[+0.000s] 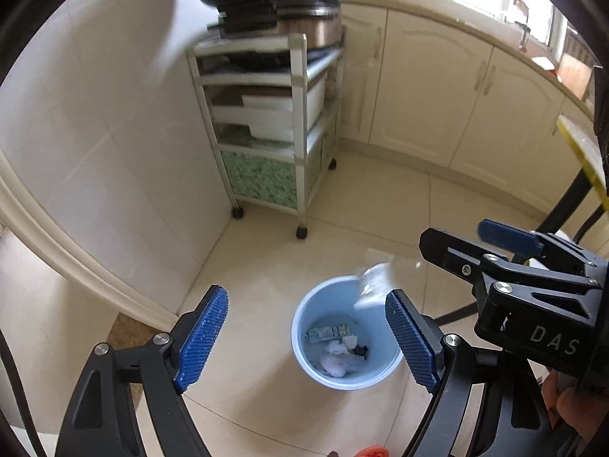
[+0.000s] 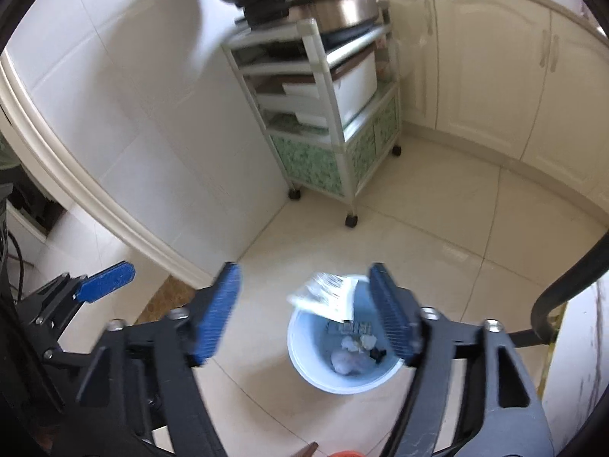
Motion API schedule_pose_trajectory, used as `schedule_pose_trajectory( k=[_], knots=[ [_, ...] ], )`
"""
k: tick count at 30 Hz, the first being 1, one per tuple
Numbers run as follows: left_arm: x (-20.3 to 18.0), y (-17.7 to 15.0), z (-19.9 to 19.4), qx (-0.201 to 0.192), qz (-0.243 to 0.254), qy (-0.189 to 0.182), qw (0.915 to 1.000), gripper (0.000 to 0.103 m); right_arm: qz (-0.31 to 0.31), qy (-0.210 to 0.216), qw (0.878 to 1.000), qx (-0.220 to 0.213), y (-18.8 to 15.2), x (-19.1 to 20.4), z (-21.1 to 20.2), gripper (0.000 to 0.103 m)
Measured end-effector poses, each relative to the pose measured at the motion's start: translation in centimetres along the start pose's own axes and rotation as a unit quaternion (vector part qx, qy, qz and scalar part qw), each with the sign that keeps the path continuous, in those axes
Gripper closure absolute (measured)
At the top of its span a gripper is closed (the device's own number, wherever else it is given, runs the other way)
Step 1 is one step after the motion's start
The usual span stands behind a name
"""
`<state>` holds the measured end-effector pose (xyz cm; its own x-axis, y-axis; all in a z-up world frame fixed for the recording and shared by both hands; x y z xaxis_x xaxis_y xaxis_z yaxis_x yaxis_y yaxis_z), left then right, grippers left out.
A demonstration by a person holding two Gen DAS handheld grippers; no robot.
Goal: Collect trash
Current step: 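Move both grippers back toward the table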
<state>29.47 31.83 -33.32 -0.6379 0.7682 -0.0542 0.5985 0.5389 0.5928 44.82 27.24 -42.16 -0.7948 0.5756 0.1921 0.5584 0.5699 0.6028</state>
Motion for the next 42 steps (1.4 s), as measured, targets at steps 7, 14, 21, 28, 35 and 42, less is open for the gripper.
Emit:
schedule_pose_trajectory(
  k=[7, 14, 21, 28, 35, 42],
  knots=[
    [-0.8, -0.4, -8.4, -0.087, 0.004, -0.002, 0.9962, 0.013, 0.007, -0.03, 0.997, -0.077, 1.8, 1.2, -8.6, 0.009],
    [-4.0, -2.2, -19.0, -0.193, 0.028, -0.019, 0.9806, 0.003, 0.002, -0.083, 0.982, -0.172, 2.2, 2.5, -21.3, 0.0],
    [-9.0, -5.9, -27.6, -0.274, 0.056, -0.069, 0.9577, 0.001, 0.011, -0.165, 0.955, -0.247, -1.7, 0.1, -34.3, 0.0],
    [-16.5, -9.4, -32.8, -0.298, 0.108, -0.155, 0.9357, 0.001, 0.055, -0.25, 0.925, -0.282, -6.8, -5.4, -44.3, 0.0],
    [-23.3, -8.8, -31.1, -0.303, 0.17, -0.187, 0.9187, 0.001, 0.109, -0.322, 0.903, -0.262, -10.8, -13.4, -49.6, 0.0],
    [-32.1, -5.5, -22.1, -0.249, 0.23, -0.172, 0.925, 0.001, 0.146, -0.334, 0.904, -0.223, -13.8, -20.6, -49.2, 0.0]
  ],
)
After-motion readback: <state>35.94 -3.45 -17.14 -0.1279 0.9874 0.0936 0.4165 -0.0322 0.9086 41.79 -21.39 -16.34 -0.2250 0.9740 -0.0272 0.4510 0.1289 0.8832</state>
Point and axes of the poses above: each gripper's, at about its wrist camera, not at the fingertips, and z roughly the way its jaws point, x to its left, y to its top, the point moved 4 cm from there along z, roughly the way its jaws point, and after that the axes turned 7 degrees about -z, right-handed, at the moved point
